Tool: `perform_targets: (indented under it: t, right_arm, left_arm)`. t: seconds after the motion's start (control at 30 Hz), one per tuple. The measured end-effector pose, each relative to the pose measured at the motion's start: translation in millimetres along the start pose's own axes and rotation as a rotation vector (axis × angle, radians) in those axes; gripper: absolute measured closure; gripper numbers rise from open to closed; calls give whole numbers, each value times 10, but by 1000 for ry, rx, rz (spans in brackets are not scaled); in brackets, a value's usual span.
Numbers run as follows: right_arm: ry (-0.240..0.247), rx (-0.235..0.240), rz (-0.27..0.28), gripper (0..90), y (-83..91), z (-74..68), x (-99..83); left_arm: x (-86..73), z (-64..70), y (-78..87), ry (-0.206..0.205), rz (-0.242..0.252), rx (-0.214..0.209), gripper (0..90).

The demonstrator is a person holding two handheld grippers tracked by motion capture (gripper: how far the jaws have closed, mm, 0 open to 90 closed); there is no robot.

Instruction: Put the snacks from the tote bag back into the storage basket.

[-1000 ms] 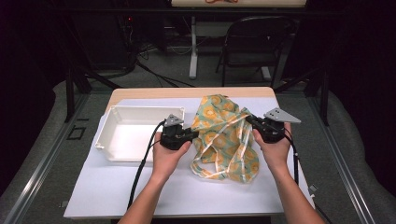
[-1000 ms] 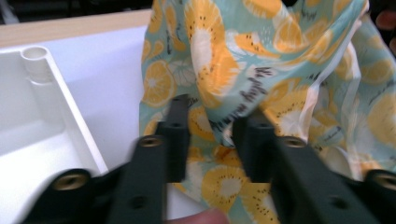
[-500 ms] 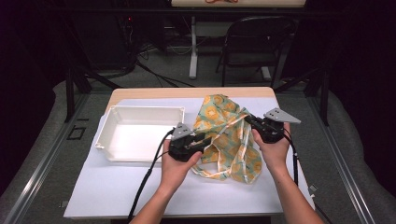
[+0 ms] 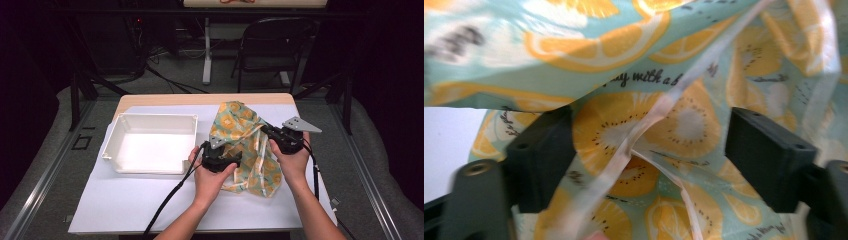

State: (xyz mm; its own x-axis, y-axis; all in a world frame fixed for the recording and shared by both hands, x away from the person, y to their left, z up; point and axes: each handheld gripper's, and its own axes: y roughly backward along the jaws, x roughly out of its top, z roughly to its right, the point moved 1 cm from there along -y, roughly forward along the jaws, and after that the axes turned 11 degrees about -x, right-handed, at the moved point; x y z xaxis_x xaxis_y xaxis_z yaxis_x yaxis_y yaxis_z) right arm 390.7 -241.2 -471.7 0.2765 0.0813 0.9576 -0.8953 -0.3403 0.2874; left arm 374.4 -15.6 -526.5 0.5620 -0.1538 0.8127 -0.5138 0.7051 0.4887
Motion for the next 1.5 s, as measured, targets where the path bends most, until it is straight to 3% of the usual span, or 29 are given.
perform_targets:
  t: [0.07, 0.13, 0.23, 0.4, 0.5, 0.57, 0.63, 0.7, 0.73, 0.83, 0.9, 1.03, 1.13, 1.23, 1.37, 1.5]
  right_arm:
    - [-9, 31, -11, 767, -17, -6, -10]
    - [-15, 45, -33, 607, -51, -32, -35]
    - [8, 48, -108, 396, -118, -71, -110]
    - [-6, 95, -216, 213, -171, -103, -241]
    - [16, 107, -260, 185, -210, -155, -296]
    - [39, 88, -279, 205, -238, -198, -326]
    - [66, 58, -288, 281, -264, -222, -346]
    - [49, 49, -275, 438, -271, -224, -354]
    - [42, 67, -268, 567, -263, -208, -347]
    - [49, 80, -241, 758, -227, -187, -323]
    - [42, 88, -214, 835, -190, -159, -289]
    - [19, 73, -137, 877, -107, -60, -181]
    - [20, 55, -114, 883, -86, -22, -134]
    - [26, 41, -91, 887, -83, -27, -98]
    - [49, 33, -68, 891, -76, -55, -29]
    - [46, 47, -43, 893, -68, -102, 58]
  left_arm:
    - [2, 5, -49, -3, -20, 8, 185]
    - [11, 4, -93, -13, -27, 25, 213]
    - [47, -11, -112, -15, -30, 39, 299]
    - [95, -42, -95, -22, -19, 60, 460]
    - [108, -76, -73, -26, -21, 70, 563]
    - [114, -88, -50, -29, -18, 68, 630]
    - [121, -106, -20, -29, -21, 53, 681]
    - [127, -125, 22, -40, -18, 41, 753]
    - [128, -135, 37, -41, -20, 33, 806]
    - [129, -184, 91, -38, -23, -3, 878]
    - [127, -204, 119, -40, -36, -20, 890]
    - [118, -202, 174, -63, -47, -35, 893]
    - [132, -186, 218, -79, -39, -32, 893]
    - [150, -176, 283, -101, -31, -20, 893]
    - [148, -175, 359, -150, -56, 3, 893]
    - [124, -189, 397, -159, -69, 20, 892]
